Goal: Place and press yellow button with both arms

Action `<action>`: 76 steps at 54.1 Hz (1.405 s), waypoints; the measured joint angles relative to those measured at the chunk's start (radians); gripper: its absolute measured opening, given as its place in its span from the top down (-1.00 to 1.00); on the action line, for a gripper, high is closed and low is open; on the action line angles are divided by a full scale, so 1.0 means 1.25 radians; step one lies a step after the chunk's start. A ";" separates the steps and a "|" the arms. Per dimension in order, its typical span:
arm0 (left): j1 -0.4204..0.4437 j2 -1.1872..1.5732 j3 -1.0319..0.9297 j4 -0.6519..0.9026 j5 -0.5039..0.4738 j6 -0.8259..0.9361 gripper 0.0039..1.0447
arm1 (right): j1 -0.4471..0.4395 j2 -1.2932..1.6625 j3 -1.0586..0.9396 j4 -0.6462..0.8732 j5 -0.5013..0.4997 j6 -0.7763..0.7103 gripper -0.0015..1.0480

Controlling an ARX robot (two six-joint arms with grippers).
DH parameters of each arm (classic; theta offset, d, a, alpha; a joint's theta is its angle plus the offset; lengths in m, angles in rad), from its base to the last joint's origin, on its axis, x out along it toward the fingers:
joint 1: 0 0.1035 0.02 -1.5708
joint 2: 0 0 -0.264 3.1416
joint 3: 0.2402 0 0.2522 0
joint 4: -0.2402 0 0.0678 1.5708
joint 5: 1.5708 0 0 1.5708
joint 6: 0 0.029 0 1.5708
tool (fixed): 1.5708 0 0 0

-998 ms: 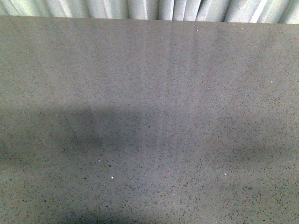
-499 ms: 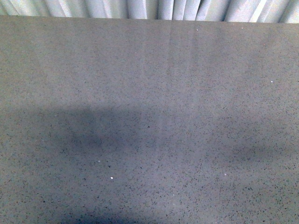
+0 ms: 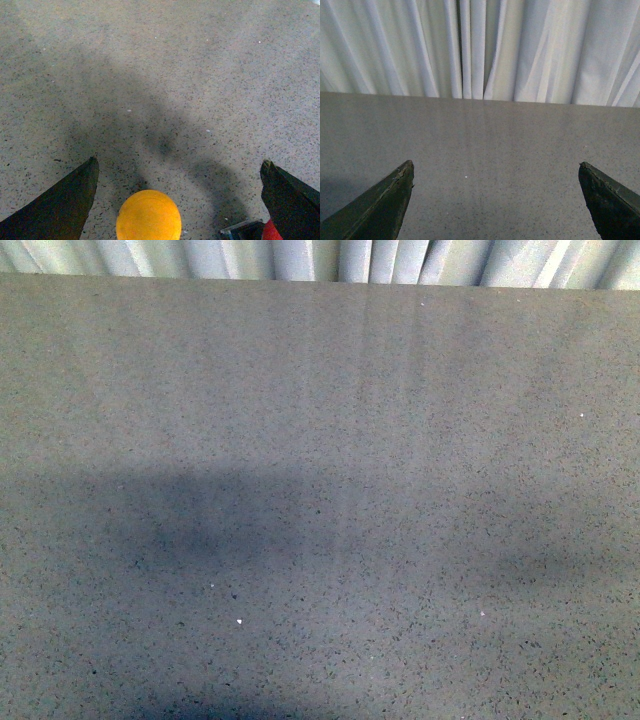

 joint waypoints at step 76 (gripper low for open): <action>0.015 0.160 0.002 0.102 -0.046 0.023 0.31 | 0.000 0.000 0.000 0.000 0.000 0.000 -0.82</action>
